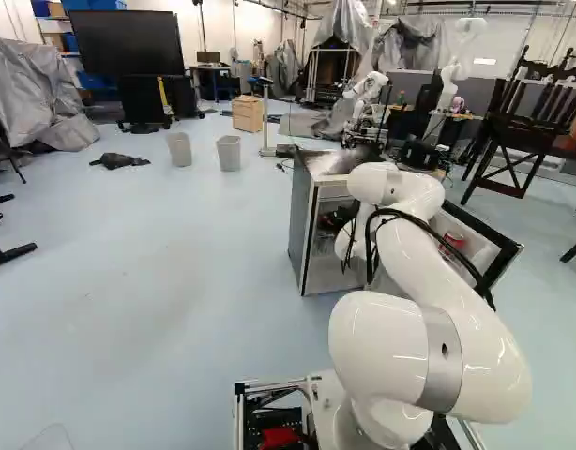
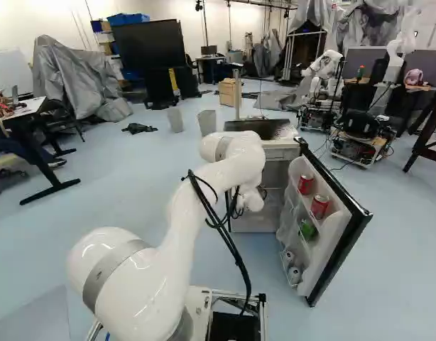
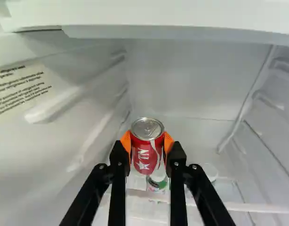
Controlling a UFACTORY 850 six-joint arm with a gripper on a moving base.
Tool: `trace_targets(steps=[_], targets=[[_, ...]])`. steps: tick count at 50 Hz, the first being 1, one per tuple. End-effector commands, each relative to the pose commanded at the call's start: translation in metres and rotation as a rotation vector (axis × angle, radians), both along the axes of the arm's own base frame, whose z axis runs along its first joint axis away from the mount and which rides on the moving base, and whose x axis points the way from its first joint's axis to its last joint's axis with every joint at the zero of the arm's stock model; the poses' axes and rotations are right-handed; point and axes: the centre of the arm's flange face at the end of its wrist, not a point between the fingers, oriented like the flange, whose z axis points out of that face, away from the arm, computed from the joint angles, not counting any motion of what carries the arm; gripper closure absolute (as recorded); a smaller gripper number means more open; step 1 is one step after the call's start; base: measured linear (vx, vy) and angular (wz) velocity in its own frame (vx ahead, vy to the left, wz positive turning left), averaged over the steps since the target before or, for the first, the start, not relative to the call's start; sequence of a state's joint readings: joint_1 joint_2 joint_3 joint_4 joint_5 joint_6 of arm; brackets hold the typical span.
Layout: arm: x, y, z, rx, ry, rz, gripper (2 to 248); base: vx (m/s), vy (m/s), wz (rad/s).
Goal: Grab a drink from the fridge
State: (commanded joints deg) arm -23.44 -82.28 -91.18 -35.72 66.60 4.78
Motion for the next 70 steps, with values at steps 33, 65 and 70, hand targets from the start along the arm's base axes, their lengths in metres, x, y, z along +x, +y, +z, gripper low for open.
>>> trace_targets(steps=[33,65,70], targets=[[-0.038,0.002,0.056,0.02,0.044,-0.02,161,0.0,0.0,0.0],[-0.08,0.006,0.11,0.033,0.072,-0.044,161,0.0,0.0,0.0],[-0.088,0.007,0.119,0.036,0.077,-0.049,161,0.0,0.0,0.0]])
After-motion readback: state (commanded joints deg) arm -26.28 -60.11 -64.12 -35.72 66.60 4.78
